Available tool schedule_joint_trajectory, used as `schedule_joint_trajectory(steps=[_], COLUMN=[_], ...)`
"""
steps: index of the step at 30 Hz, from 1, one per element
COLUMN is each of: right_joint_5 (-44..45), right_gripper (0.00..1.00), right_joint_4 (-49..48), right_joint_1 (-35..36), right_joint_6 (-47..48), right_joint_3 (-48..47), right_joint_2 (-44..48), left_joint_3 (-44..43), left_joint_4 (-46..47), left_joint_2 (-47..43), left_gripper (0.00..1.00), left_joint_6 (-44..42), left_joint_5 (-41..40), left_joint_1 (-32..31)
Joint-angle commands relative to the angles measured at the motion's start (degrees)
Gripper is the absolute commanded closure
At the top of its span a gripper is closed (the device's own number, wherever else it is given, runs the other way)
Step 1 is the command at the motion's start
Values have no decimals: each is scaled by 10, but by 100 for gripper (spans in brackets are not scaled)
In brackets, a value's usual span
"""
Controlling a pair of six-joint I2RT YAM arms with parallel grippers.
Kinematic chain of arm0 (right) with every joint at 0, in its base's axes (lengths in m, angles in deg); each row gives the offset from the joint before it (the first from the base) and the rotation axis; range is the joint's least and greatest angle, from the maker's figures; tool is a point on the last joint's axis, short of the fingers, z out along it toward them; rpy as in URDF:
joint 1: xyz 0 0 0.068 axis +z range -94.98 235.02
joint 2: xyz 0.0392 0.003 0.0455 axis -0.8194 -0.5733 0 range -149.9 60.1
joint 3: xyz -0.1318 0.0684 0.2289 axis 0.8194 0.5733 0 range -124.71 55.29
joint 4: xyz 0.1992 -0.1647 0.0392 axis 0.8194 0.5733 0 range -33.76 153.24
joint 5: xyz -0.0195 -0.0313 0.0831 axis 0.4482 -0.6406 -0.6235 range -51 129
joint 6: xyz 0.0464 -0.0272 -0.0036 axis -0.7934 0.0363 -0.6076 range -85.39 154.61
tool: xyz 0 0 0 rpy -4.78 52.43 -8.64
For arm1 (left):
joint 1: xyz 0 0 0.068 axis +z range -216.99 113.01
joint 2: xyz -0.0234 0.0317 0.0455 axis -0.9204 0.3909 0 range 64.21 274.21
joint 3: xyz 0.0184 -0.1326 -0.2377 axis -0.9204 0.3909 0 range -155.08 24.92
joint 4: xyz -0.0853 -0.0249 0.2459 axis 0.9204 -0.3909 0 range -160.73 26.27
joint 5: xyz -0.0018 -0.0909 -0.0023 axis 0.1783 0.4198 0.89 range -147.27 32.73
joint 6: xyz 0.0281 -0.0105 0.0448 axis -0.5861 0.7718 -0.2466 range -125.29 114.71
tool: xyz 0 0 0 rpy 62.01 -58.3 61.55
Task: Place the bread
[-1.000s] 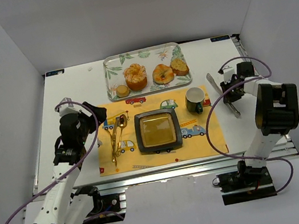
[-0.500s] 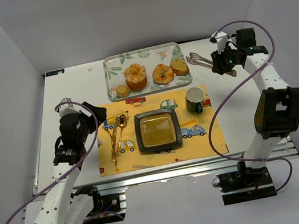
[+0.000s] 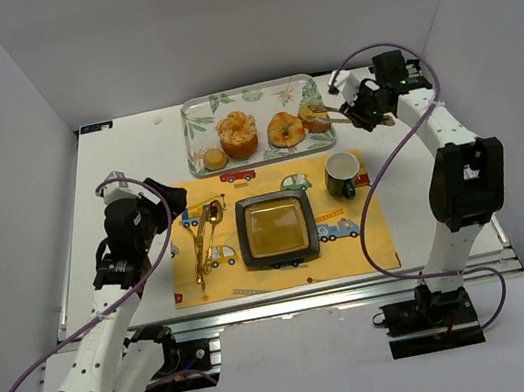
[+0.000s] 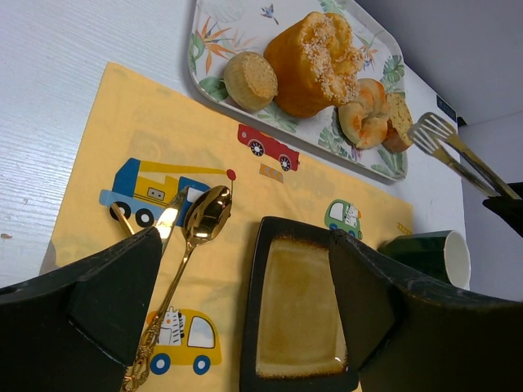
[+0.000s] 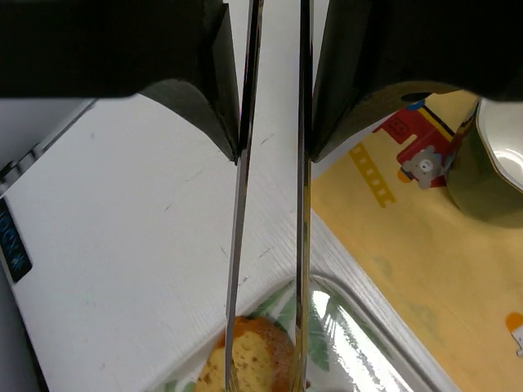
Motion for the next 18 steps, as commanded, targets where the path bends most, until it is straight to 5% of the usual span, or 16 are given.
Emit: schedule_joint_trajectory(steps=[1, 18], right_joint_5=[51, 115], right_gripper=[56, 53], right_joint_4=[-30, -45], right_joint_1=[27, 39], right_joint_6=[133, 259], right_joint_3=[19, 48], right_joint_2=[28, 28], left_joint_3=[-4, 13], left_joint_4=[7, 43], left_joint_2=[-5, 33], left_gripper=[8, 8], left_joint_6=[0, -9], left_joint_5=[-5, 7], left_joint_1=[3, 2])
